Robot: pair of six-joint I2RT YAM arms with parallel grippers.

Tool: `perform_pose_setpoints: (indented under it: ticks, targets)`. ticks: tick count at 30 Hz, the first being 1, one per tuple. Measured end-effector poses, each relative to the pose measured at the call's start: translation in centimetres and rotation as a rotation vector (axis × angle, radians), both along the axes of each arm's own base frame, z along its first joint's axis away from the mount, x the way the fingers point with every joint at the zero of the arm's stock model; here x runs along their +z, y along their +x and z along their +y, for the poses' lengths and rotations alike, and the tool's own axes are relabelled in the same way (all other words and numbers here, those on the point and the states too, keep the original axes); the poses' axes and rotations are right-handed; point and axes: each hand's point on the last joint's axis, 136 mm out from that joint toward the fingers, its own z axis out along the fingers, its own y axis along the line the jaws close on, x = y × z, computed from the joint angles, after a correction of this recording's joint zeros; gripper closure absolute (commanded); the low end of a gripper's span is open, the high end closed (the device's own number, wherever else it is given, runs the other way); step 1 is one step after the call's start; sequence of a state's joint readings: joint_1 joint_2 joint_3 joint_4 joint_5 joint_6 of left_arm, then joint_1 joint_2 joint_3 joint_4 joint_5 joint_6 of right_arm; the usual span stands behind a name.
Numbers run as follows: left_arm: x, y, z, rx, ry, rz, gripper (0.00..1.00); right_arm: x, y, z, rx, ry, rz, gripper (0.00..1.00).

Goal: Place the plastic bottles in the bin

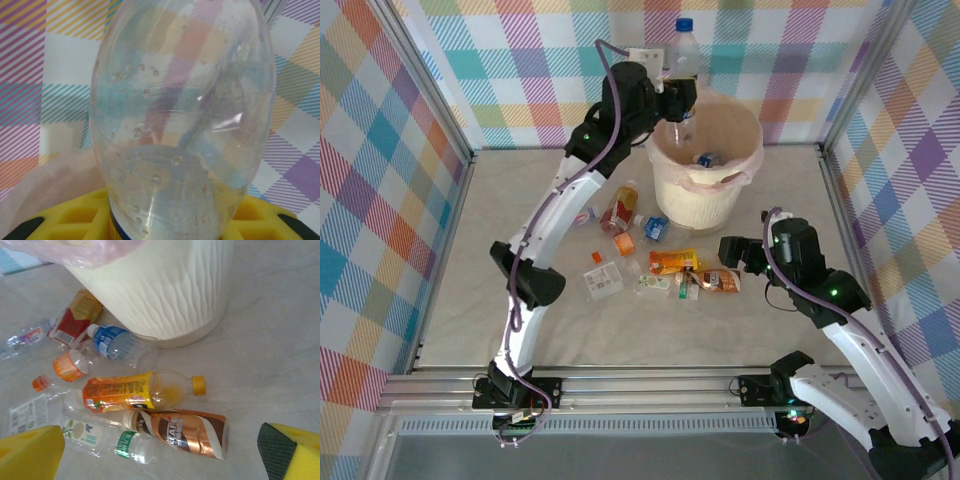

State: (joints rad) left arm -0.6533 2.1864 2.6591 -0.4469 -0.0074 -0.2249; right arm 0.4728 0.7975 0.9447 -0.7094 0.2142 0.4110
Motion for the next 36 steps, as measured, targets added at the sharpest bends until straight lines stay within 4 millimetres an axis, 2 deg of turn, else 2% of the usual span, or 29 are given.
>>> perform_pose_setpoints:
  ticks: [3, 9, 17, 25, 32, 36]
  targets:
    - [-0.7, 1.2, -0.9, 0.000, 0.003, -0.026, 0.73, -1.2, 0.2, -0.6, -0.034, -0.035, 0.043, 0.00]
    - [-3.7, 3.2, -2.5, -0.005, 0.034, -0.032, 0.73, -4.6, 0.5, -1.0, -0.079, -0.107, 0.179, 0.00]
    - [-6.8, 4.9, -4.3, -0.031, 0.046, -0.039, 0.73, -6.1, -0.1, -1.7, -0.126, -0.121, 0.249, 0.00]
    - [-10.0, 5.9, -5.5, -0.049, 0.068, -0.008, 0.73, -9.0, -1.4, -3.2, -0.215, -0.150, 0.332, 0.00]
    - [-11.2, 6.1, -5.8, -0.059, 0.082, 0.007, 0.69, -9.4, -1.9, -3.5, -0.249, -0.143, 0.362, 0.00]
    - [-12.1, 6.1, -6.1, -0.073, 0.095, 0.029, 0.65, -9.3, -1.7, -2.9, -0.233, -0.138, 0.389, 0.00]
